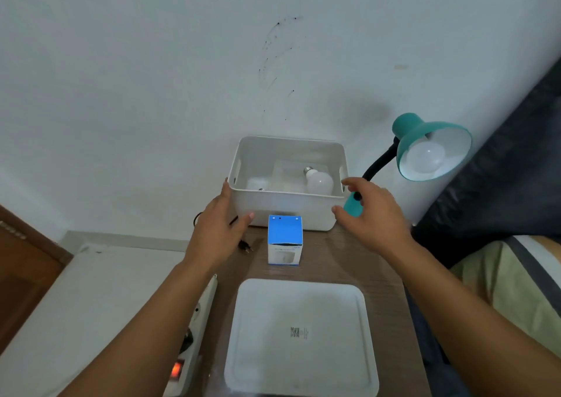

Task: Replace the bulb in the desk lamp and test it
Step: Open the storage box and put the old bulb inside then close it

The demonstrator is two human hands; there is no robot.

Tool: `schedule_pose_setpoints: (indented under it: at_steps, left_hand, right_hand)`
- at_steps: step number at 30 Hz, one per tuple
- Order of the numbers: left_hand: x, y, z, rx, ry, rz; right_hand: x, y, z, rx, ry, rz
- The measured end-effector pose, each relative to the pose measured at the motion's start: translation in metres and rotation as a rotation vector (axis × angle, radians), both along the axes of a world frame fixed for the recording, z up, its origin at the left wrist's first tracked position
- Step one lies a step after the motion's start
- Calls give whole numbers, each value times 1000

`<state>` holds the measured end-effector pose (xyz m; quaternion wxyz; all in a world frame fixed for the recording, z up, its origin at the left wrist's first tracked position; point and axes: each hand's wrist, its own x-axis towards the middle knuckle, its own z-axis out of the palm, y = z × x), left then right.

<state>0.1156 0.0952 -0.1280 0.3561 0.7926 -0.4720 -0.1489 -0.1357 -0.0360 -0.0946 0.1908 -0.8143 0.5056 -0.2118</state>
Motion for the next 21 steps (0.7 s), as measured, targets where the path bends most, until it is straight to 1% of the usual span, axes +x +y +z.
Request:
schedule_pose_setpoints:
  at_steps: [2,5,9,14,18,21]
  left_hand:
    - [-15,19,-3,-68,-17,-35]
    - [-31,49,-19,-38,-25,-81]
    - [-57,91,-48,132,24,-109]
    - [-79,137,-79,338,19,-178]
    - [-87,162,-89,497,7,-171]
    - [-90,176,-92,574,-37,-198]
  right_hand:
    - [-15,19,-9,53,-51,-23]
    - [-38,49,-30,153,-53,-15]
    - [-65,86,-65,329,27,14]
    - [-91,129,-106,442,178,86]
    - [-105,158,-123,422,221,133]
    - [-114,173,-133,408,302,171]
